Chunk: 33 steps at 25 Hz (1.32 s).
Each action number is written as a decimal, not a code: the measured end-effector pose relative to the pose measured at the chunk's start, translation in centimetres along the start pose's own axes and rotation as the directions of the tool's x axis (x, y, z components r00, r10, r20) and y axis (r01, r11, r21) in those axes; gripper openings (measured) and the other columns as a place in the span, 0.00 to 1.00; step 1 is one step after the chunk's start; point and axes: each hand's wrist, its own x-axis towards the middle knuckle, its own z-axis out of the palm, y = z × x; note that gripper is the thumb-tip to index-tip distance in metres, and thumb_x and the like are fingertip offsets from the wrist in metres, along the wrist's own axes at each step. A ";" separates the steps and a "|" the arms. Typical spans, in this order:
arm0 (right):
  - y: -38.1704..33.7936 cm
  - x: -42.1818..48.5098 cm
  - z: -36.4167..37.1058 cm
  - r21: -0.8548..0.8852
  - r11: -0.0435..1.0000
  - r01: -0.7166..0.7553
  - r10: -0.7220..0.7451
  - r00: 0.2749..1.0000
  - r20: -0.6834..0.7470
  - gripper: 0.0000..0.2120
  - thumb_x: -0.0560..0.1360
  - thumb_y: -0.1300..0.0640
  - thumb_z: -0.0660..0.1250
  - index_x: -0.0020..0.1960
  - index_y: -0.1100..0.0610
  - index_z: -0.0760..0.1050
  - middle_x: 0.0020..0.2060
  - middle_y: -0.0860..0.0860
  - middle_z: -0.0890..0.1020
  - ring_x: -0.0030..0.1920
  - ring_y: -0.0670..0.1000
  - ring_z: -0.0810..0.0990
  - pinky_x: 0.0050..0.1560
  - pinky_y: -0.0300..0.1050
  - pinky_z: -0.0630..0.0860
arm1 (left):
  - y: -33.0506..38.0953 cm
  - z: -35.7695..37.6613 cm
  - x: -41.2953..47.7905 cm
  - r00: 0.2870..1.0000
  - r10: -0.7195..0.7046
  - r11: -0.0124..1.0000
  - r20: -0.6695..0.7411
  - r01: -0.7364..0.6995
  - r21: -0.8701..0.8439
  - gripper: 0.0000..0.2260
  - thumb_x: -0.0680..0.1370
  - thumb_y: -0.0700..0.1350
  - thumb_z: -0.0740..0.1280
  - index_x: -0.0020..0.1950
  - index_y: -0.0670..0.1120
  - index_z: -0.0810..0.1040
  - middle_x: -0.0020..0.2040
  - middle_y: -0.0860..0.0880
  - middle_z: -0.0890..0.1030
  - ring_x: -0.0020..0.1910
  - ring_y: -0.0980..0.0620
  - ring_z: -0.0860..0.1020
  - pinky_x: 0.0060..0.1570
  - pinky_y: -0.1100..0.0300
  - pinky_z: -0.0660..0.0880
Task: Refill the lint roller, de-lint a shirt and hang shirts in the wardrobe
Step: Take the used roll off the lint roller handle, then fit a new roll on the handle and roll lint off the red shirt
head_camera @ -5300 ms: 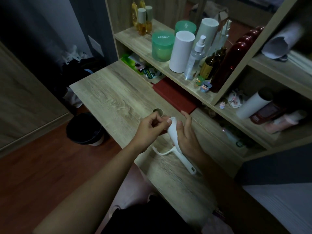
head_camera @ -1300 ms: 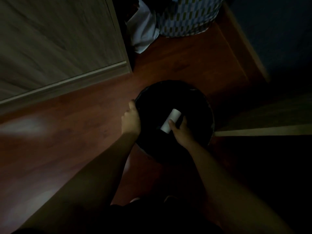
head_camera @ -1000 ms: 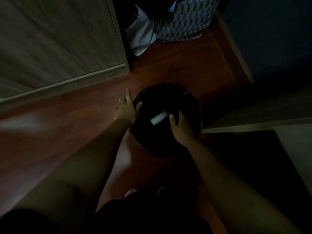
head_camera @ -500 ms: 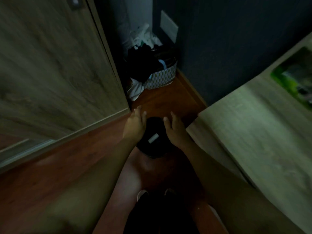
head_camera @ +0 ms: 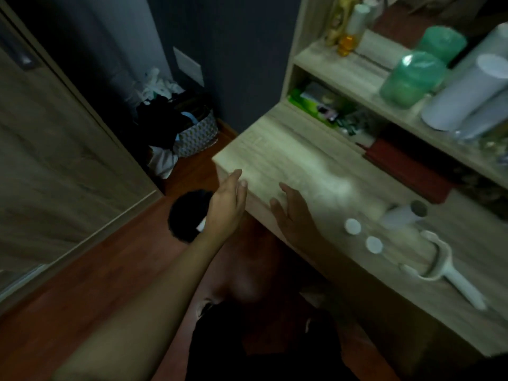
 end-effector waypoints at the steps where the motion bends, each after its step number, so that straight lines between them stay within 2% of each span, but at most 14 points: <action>1: 1.9 -1.7 -1.7 -0.001 1.000 0.012 -0.012 1.000 -0.004 0.24 0.79 0.51 0.58 0.72 0.58 0.61 0.70 0.55 0.66 0.70 0.52 0.64 0.70 0.44 0.59 | 1.7 2.1 -0.9 1.000 0.009 1.000 0.010 -0.009 -0.012 0.19 0.83 0.46 0.56 0.72 0.41 0.66 0.70 0.41 0.71 0.69 0.45 0.69 0.64 0.62 0.64; 4: 7.8 -6.1 -7.0 0.028 0.997 0.074 -0.076 0.996 0.042 0.23 0.78 0.51 0.60 0.71 0.58 0.63 0.68 0.54 0.68 0.68 0.51 0.66 0.71 0.49 0.62 | 6.7 8.2 -3.6 1.000 0.020 1.000 0.010 -0.020 -0.005 0.18 0.82 0.47 0.57 0.71 0.42 0.67 0.70 0.42 0.71 0.69 0.46 0.69 0.65 0.62 0.63; 6: 11.7 -8.4 -10.5 0.037 0.993 0.114 -0.117 0.991 0.069 0.24 0.77 0.48 0.60 0.69 0.58 0.65 0.66 0.54 0.71 0.67 0.51 0.68 0.69 0.48 0.65 | 9.7 11.8 -5.1 1.000 0.018 1.000 -0.008 -0.018 0.008 0.18 0.82 0.45 0.58 0.70 0.41 0.68 0.69 0.42 0.72 0.69 0.46 0.70 0.64 0.65 0.62; 10: 17.6 -11.1 -16.9 -0.047 0.983 0.175 -0.174 0.985 0.014 0.23 0.75 0.45 0.58 0.60 0.60 0.72 0.55 0.53 0.78 0.57 0.51 0.76 0.59 0.50 0.74 | 14.0 16.4 -7.6 0.998 0.060 0.995 0.034 -0.063 0.081 0.18 0.82 0.45 0.58 0.68 0.38 0.70 0.66 0.40 0.75 0.65 0.44 0.74 0.61 0.66 0.63; 14: 22.0 -9.4 -20.7 -0.139 0.988 0.071 -0.076 0.997 -0.028 0.26 0.70 0.44 0.62 0.57 0.65 0.74 0.52 0.59 0.79 0.53 0.57 0.77 0.55 0.58 0.74 | 15.6 20.1 -9.8 0.981 0.066 0.983 0.184 -0.095 0.156 0.22 0.81 0.49 0.54 0.72 0.39 0.66 0.70 0.41 0.71 0.69 0.44 0.70 0.66 0.59 0.65; 17: 22.5 -6.7 -22.2 -0.168 0.986 0.025 -0.029 0.999 -0.022 0.29 0.69 0.46 0.67 0.64 0.62 0.70 0.57 0.58 0.76 0.56 0.56 0.75 0.56 0.51 0.72 | 15.4 22.0 -10.6 0.941 0.120 0.952 0.315 -0.199 0.233 0.31 0.77 0.56 0.44 0.73 0.39 0.64 0.72 0.39 0.67 0.71 0.42 0.66 0.70 0.51 0.65; 19: 22.5 -4.7 -23.0 -0.144 0.989 0.020 -0.018 1.000 0.018 0.33 0.68 0.47 0.72 0.68 0.58 0.65 0.61 0.54 0.73 0.60 0.52 0.72 0.59 0.47 0.68 | 15.4 22.8 -10.6 0.915 0.135 0.922 0.381 -0.256 0.289 0.31 0.76 0.55 0.43 0.73 0.39 0.64 0.72 0.38 0.67 0.71 0.40 0.67 0.68 0.49 0.66; 22: 22.7 -2.5 -22.9 -0.059 0.997 0.047 -0.042 0.996 0.083 0.39 0.64 0.46 0.76 0.69 0.55 0.64 0.63 0.51 0.72 0.62 0.49 0.70 0.60 0.47 0.69 | 15.1 24.0 -10.5 0.896 0.083 0.921 0.437 -0.237 0.310 0.28 0.77 0.52 0.45 0.73 0.40 0.64 0.72 0.36 0.67 0.70 0.37 0.67 0.68 0.46 0.68; 25: 23.1 -1.4 -22.2 -0.004 0.998 0.066 -0.065 0.991 0.119 0.33 0.64 0.48 0.76 0.65 0.55 0.68 0.59 0.52 0.75 0.59 0.50 0.74 0.56 0.46 0.72 | 15.3 24.9 -10.3 0.895 0.017 0.918 0.447 -0.191 0.346 0.21 0.82 0.44 0.52 0.74 0.39 0.62 0.74 0.35 0.61 0.73 0.37 0.62 0.71 0.52 0.61; 26: 23.2 -1.2 -22.0 -0.010 0.997 0.075 -0.073 0.990 0.122 0.30 0.66 0.50 0.76 0.63 0.56 0.70 0.57 0.53 0.76 0.56 0.50 0.75 0.54 0.44 0.71 | 15.6 25.0 -10.3 0.907 0.004 0.914 0.422 -0.175 0.367 0.20 0.82 0.41 0.56 0.74 0.39 0.63 0.74 0.35 0.61 0.73 0.37 0.62 0.70 0.53 0.63; 28: 23.4 -0.8 -21.9 -0.038 0.993 0.111 -0.105 0.986 0.128 0.24 0.68 0.52 0.74 0.60 0.58 0.72 0.53 0.54 0.78 0.52 0.52 0.77 0.48 0.41 0.70 | 15.5 25.7 -10.1 0.934 0.055 0.904 0.354 -0.197 0.379 0.17 0.79 0.37 0.62 0.67 0.38 0.71 0.69 0.34 0.68 0.66 0.36 0.70 0.62 0.50 0.72; 30: 23.7 -0.5 -22.0 -0.038 0.988 0.150 -0.143 0.979 0.147 0.20 0.69 0.53 0.73 0.57 0.59 0.72 0.49 0.52 0.78 0.48 0.50 0.77 0.44 0.35 0.69 | 15.3 26.2 -9.6 0.940 0.071 0.897 0.334 -0.207 0.391 0.11 0.79 0.39 0.63 0.61 0.41 0.74 0.64 0.38 0.72 0.58 0.40 0.73 0.57 0.50 0.75; 32: 23.6 -0.4 -22.3 -0.037 0.981 0.190 -0.182 0.970 0.161 0.18 0.70 0.53 0.72 0.56 0.57 0.72 0.46 0.49 0.78 0.44 0.47 0.76 0.40 0.30 0.67 | 15.7 26.2 -9.0 0.948 0.122 0.912 0.293 -0.223 0.343 0.04 0.77 0.39 0.64 0.51 0.42 0.75 0.51 0.41 0.77 0.47 0.43 0.75 0.49 0.48 0.76; 33: 23.6 -0.4 -22.5 -0.037 0.976 0.217 -0.208 0.965 0.159 0.17 0.71 0.53 0.71 0.56 0.56 0.72 0.45 0.49 0.78 0.43 0.46 0.76 0.40 0.31 0.68 | 15.9 26.1 -8.7 0.960 0.139 0.933 0.242 -0.209 0.292 0.02 0.76 0.39 0.65 0.46 0.41 0.75 0.45 0.42 0.78 0.42 0.44 0.75 0.45 0.49 0.76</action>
